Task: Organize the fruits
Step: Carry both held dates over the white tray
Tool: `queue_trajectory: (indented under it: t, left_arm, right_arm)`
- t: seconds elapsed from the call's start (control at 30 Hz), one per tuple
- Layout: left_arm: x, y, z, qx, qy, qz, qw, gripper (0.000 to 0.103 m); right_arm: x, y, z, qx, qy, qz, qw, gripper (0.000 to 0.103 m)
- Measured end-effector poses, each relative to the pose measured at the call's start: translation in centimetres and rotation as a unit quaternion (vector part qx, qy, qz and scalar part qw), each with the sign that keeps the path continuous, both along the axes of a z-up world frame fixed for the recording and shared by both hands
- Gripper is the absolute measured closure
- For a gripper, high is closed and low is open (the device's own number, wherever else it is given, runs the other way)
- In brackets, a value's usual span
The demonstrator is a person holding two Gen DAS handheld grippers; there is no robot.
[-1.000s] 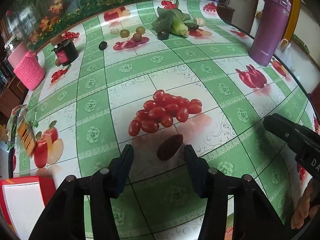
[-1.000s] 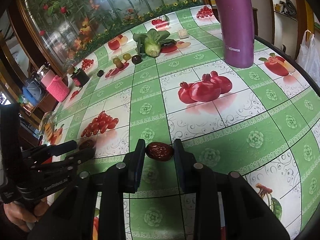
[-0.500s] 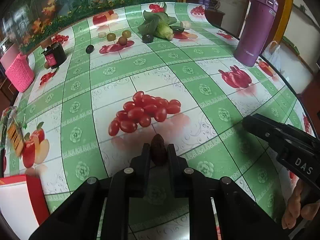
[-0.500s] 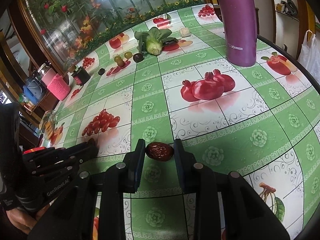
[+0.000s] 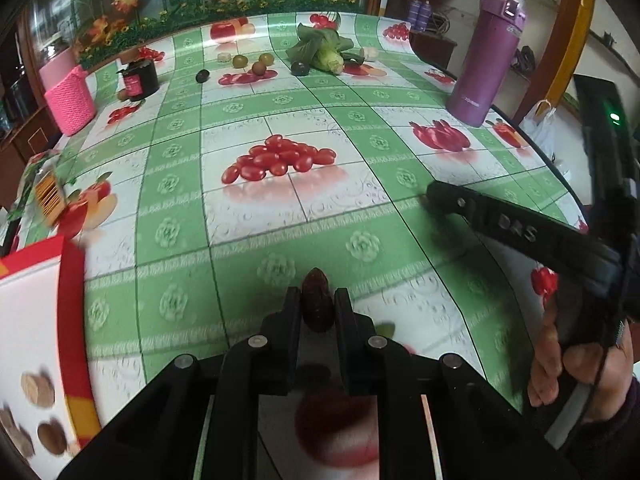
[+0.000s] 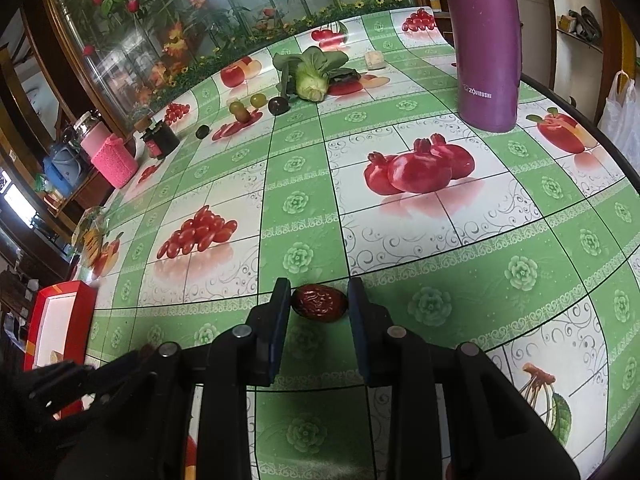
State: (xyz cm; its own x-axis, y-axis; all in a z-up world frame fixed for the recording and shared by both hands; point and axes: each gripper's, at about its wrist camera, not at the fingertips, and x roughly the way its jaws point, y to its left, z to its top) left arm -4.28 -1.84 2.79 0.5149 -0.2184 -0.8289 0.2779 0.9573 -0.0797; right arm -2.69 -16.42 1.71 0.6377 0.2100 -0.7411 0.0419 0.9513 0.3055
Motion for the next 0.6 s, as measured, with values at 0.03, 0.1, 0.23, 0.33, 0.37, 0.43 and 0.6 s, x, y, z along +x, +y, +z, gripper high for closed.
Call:
queue_trajectory:
  t: [0.03, 0.1, 0.23, 0.33, 0.37, 0.43, 0.6]
  left_arm:
    - [-0.6, 0.3, 0.3, -0.005, -0.003, 0.002, 1.0000, 0.088]
    - [-1.8, 0.9, 0.8, -0.012, -0.009, 0.006, 0.9999, 0.088]
    - [-3.8, 1.6, 1.8, 0.002, -0.033, 0.012, 0.9994, 0.088]
    - [-5.0, 2.3, 2.4, 0.014, -0.048, 0.020, 0.9985, 0.088]
    - [-5.4, 2.5, 2.6, 0.019, -0.054, 0.023, 0.9981, 0.088]
    - [-6.1, 3.1, 2.8, 0.021, -0.062, 0.027, 0.9975, 0.088]
    - [-7.8, 4.7, 3.3, 0.020, -0.076, 0.043, 0.9960, 0.088]
  right_arm:
    - [-0.1, 0.0, 0.0, 0.001, -0.002, 0.001, 1.000, 0.072]
    - [-0.4, 0.1, 0.2, 0.005, -0.009, 0.006, 1.000, 0.072]
    - [-2.2, 0.1, 0.9, 0.032, -0.026, 0.006, 0.999, 0.072]
    - [-4.1, 0.5, 1.6, 0.054, -0.034, 0.013, 0.998, 0.072]
    - [-4.8, 0.9, 2.0, 0.058, -0.037, 0.020, 0.997, 0.072]
    - [-6.0, 1.7, 2.6, 0.058, -0.042, 0.031, 0.997, 0.072]
    - [-8.3, 4.0, 3.6, 0.055, -0.050, 0.054, 0.996, 0.072]
